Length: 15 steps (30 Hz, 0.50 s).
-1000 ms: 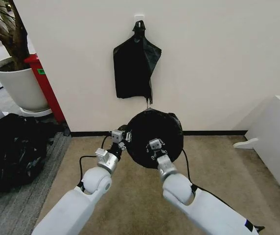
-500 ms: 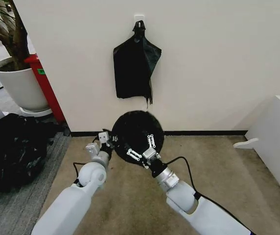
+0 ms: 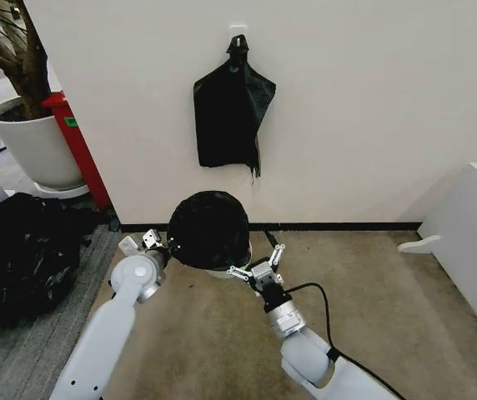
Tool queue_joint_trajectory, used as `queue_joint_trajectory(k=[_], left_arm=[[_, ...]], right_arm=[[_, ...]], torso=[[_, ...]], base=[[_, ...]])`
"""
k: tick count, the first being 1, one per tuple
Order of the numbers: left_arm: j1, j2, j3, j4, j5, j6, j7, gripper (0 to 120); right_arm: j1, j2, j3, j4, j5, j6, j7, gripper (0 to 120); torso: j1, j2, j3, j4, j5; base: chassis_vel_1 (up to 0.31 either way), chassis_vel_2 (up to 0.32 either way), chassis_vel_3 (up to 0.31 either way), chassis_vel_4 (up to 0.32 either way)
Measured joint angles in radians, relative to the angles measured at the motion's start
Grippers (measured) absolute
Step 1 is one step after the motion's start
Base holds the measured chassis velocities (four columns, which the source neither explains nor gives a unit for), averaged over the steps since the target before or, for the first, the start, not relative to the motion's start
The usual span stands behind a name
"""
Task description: Place the garbage bag over the trash bin.
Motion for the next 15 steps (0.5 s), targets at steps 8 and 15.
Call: queue_joint_trajectory(k=[8,15], left_arm=[[0.037,0.014,-0.009,-0.081,-0.016,0.016,0.000,1],[0.046,0.021,-0.010,-0.116,-0.023,0.019,0.002,1]], right_arm=[[0.031,0.021,0.002,-0.092,0.093,-0.073,0.027,100],[0.045,0.026,0.007,-0.170,0.061,-0.049,0.006,100]], torso=[[0.000,0.000,0.000,0.0001,-0.0001],[0.000,0.000,0.000,0.0002,-0.0001]], base=[[0.000,0.000,0.000,0.000],[0.000,0.000,0.000,0.000]])
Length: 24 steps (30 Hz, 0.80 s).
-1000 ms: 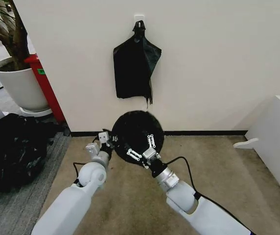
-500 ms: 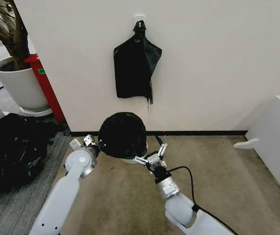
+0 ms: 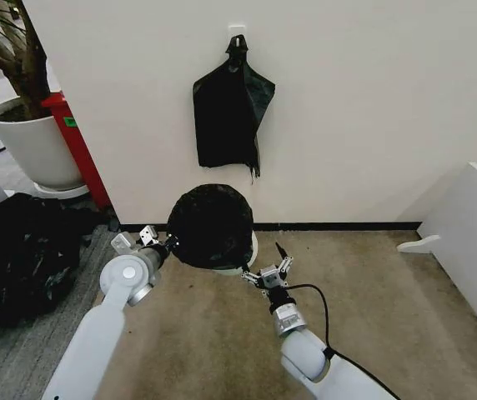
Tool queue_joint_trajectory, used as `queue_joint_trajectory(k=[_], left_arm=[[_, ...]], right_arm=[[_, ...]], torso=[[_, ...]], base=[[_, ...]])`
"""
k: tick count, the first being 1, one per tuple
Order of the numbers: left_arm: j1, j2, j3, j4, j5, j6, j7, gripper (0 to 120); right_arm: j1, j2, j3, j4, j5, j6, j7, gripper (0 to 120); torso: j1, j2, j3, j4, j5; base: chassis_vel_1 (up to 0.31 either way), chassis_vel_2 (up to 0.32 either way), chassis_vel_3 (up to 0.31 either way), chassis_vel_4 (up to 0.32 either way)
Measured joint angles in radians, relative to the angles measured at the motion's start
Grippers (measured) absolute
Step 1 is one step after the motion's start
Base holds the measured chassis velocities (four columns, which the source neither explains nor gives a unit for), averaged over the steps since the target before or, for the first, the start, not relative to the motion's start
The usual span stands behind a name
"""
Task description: Place the garbage bag over the trash bin.
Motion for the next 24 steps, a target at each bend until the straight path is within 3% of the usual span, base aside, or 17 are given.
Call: queue_joint_trajectory(k=[8,16,21,24], left_arm=[[0.001,0.008,-0.007,-0.037,-0.021,0.011,0.000,1],[0.003,0.005,-0.004,-0.027,-0.010,0.009,0.008,1],[-0.008,0.005,0.002,0.017,0.025,-0.032,0.038,1],[-0.007,0.008,0.019,0.029,0.047,-0.039,0.041,1]], right_arm=[[0.020,0.005,0.040,-0.148,-0.137,0.138,-0.068,100],[0.031,0.000,0.089,-0.145,-0.147,0.200,-0.089,100],[0.027,-0.045,0.147,-0.166,-0.122,0.405,-0.279,100],[0.020,-0.059,0.171,-0.169,-0.120,0.412,-0.287,100]], torso=[[0.000,0.000,0.000,-0.0002,0.0002],[0.000,0.000,0.000,-0.0001,0.0002],[0.000,0.000,0.000,0.0000,0.0003],[0.000,0.000,0.000,-0.0001,0.0003]], base=[[0.000,0.000,0.000,0.000],[0.000,0.000,0.000,0.000],[0.000,0.000,0.000,0.000],[0.000,0.000,0.000,0.000]])
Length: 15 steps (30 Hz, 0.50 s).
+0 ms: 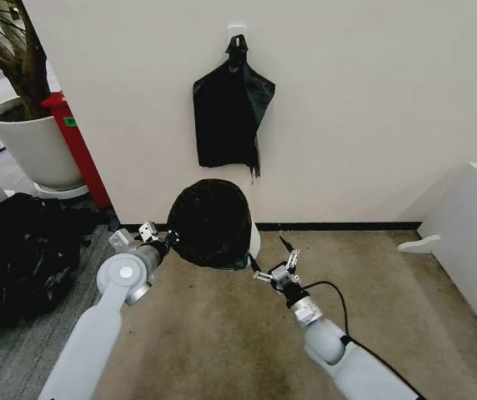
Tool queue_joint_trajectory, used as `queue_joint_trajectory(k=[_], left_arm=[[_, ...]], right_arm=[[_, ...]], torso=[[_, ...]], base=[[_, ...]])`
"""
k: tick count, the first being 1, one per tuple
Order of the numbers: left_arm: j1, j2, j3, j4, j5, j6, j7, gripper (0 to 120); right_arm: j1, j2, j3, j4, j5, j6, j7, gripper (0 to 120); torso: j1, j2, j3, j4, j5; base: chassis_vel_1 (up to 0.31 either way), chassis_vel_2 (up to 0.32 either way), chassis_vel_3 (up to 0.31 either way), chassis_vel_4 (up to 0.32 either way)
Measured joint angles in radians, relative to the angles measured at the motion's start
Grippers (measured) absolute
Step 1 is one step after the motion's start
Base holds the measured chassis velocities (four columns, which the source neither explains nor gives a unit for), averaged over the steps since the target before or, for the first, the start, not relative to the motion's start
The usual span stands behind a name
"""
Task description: Place the garbage bag over the trash bin.
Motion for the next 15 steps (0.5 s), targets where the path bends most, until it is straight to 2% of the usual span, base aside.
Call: queue_joint_trajectory(k=[5,7,12,15], left_arm=[[0.026,-0.005,0.063,0.004,0.071,0.024,-0.004,1],[0.044,-0.016,0.086,0.008,0.140,0.026,-0.008,1],[0.063,-0.036,0.107,0.020,0.243,0.029,-0.017,1],[0.069,-0.048,0.117,0.027,0.255,0.052,-0.035,1]], right_arm=[[-0.006,0.019,0.052,0.054,0.024,-0.195,0.241,100],[-0.003,0.035,0.052,0.104,0.070,-0.276,0.333,100],[-0.007,0.045,0.046,0.138,0.034,-0.272,0.347,100],[-0.015,0.050,0.031,0.146,0.015,-0.265,0.347,100]], torso=[[0.000,0.000,0.000,-0.0002,-0.0001],[0.000,0.000,0.000,-0.0002,-0.0001],[0.000,0.000,0.000,0.0003,0.0000],[0.000,0.000,0.000,0.0000,-0.0001]], base=[[0.000,0.000,0.000,0.000],[0.000,0.000,0.000,0.000],[0.000,0.000,0.000,0.000],[0.000,0.000,0.000,0.000]])
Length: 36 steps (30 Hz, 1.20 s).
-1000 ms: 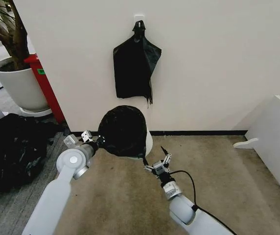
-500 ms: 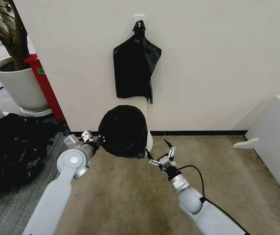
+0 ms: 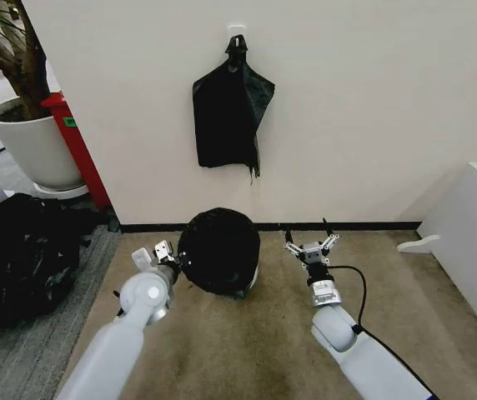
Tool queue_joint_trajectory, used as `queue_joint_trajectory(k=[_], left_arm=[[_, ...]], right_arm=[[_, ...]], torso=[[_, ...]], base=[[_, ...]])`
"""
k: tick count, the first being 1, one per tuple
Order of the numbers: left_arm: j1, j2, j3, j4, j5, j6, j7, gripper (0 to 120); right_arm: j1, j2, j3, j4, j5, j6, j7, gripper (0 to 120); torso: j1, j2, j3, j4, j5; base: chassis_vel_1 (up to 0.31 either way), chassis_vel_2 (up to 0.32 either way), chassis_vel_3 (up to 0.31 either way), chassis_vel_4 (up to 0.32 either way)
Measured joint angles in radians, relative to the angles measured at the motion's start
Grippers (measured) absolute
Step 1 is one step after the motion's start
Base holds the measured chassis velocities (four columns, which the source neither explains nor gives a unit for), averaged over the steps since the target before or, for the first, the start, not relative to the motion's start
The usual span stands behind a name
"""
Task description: Place the garbage bag over the trash bin.
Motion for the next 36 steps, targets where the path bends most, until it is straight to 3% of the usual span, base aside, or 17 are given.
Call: queue_joint_trajectory(k=[7,11,21,25,29,33,35,36], left_arm=[[0.020,-0.013,0.006,-0.014,-0.024,0.059,-0.037,18],[0.034,-0.004,0.002,-0.026,-0.029,0.069,-0.038,36],[0.040,0.030,-0.017,-0.083,0.000,0.025,0.000,69],[0.035,0.046,-0.031,-0.111,0.004,0.012,0.003,88],[0.044,0.056,-0.037,-0.149,0.012,0.008,0.001,97],[0.085,0.066,-0.041,-0.201,0.111,-0.074,0.025,100],[0.126,0.071,-0.051,-0.235,0.292,-0.231,0.116,100],[0.126,0.071,-0.051,-0.235,0.292,-0.231,0.116,100]], right_arm=[[-0.006,0.015,-0.014,-0.007,-0.013,0.012,-0.006,100],[-0.005,0.019,-0.024,-0.012,-0.014,0.015,-0.012,100],[-0.008,0.034,-0.040,-0.022,-0.018,0.025,-0.021,100],[-0.013,0.040,-0.043,-0.022,-0.019,0.026,-0.023,100],[-0.015,0.041,-0.042,-0.018,-0.015,0.026,-0.023,100],[-0.015,0.044,-0.027,-0.002,0.020,0.026,-0.028,100],[-0.016,0.055,0.007,0.024,0.060,0.026,-0.041,100],[-0.016,0.055,0.007,0.024,0.060,0.026,-0.041,100]], torso=[[0.000,0.000,0.000,0.0001,0.0003],[0.000,0.000,0.000,0.0001,0.0001],[0.000,0.000,0.000,0.0000,-0.0002],[0.000,0.000,0.000,0.0000,-0.0002],[0.000,0.000,0.000,-0.0002,-0.0002],[0.000,0.000,0.000,0.0000,-0.0002],[0.000,0.000,0.000,0.0001,-0.0001],[0.000,0.000,0.000,0.0001,-0.0001]], base=[[0.000,0.000,0.000,0.000],[0.000,0.000,0.000,0.000],[0.000,0.000,0.000,0.000],[0.000,0.000,0.000,0.000],[0.000,0.000,0.000,0.000],[0.000,0.000,0.000,0.000],[0.000,0.000,0.000,0.000],[0.000,0.000,0.000,0.000]])
